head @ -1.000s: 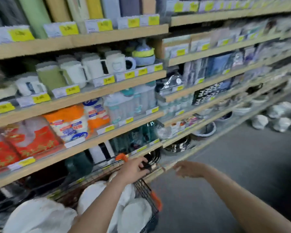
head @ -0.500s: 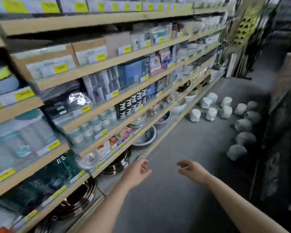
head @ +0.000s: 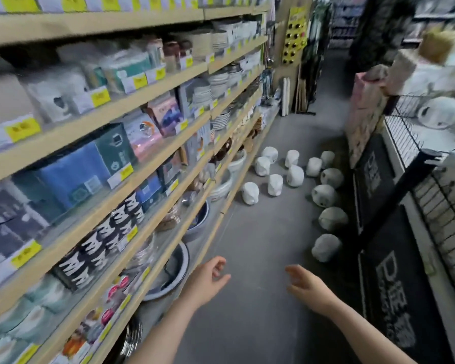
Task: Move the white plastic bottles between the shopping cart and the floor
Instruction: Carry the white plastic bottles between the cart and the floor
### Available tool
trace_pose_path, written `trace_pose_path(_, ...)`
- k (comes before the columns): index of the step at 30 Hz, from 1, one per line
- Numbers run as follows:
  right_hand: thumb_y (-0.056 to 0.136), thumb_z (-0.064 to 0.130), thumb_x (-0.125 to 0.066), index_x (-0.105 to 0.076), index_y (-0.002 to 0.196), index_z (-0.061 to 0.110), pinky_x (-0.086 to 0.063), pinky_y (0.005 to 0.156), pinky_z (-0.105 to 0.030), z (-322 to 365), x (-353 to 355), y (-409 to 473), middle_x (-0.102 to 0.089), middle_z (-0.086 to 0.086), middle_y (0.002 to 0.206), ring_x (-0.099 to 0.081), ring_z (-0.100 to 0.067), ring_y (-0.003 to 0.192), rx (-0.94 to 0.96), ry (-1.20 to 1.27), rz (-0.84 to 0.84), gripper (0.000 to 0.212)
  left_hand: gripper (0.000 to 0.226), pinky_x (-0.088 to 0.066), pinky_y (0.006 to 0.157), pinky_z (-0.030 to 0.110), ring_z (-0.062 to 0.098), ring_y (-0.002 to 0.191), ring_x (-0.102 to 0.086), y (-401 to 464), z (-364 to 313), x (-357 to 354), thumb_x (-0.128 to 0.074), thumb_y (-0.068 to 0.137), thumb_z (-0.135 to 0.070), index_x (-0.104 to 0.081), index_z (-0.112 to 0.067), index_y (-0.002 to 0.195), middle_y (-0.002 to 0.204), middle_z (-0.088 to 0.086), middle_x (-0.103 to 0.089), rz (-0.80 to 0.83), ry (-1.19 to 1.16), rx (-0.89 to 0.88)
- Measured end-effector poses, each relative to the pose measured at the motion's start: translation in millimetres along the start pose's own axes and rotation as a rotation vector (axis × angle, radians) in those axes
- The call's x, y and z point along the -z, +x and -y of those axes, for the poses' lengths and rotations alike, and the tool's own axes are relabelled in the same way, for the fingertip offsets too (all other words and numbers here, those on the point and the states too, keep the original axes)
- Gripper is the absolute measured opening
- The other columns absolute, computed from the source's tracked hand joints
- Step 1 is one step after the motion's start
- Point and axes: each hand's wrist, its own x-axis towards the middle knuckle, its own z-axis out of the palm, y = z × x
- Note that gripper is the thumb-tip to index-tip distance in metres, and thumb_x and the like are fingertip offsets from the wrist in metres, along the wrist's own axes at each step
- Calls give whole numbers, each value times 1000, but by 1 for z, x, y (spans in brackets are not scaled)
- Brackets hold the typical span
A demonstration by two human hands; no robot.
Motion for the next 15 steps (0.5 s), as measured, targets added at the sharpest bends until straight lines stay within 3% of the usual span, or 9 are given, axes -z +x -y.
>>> trace_pose_path(2, 86, 15, -65, -48, 130, 12, -44, 91, -26, 2, 23, 41, -54, -11, 127, -58, -21, 108, -30, 28, -46, 47, 30, -50, 84, 31, 9, 83, -59, 61, -7, 11, -68, 83, -29, -57, -23, 110, 92, -18, -57, 20, 28, -31)
trace_pose_path(8, 87, 17, -65, -47, 131, 12, -40, 89, -21, -11, 77, 144, -53, -11, 127, -54, -18, 113, -121, 55, -93, 48, 32, -46, 81, 23, 11, 86, -60, 205, -42, 9, -68, 84, -25, -58, -20, 114, 97, -10, -58, 88, 45, -123)
trace_pose_path(11, 86, 17, -66, -47, 130, 11, -43, 91, -27, -30, 102, 200, -54, -13, 126, -58, -21, 105, -169, 80, -112, 49, 35, -46, 82, 23, 9, 87, -60, 278, -50, -6, -68, 83, -28, -58, -22, 116, 100, -11, -58, 134, 77, -159)
trace_pose_path(15, 86, 16, -65, -46, 131, 10, -39, 86, -19, -59, 141, 272, -54, -11, 125, -54, -16, 103, -224, 89, -105, 49, 36, -42, 78, 16, 8, 86, -59, 370, -65, -29, -68, 84, -27, -58, -20, 118, 101, -10, -56, 161, 84, -160)
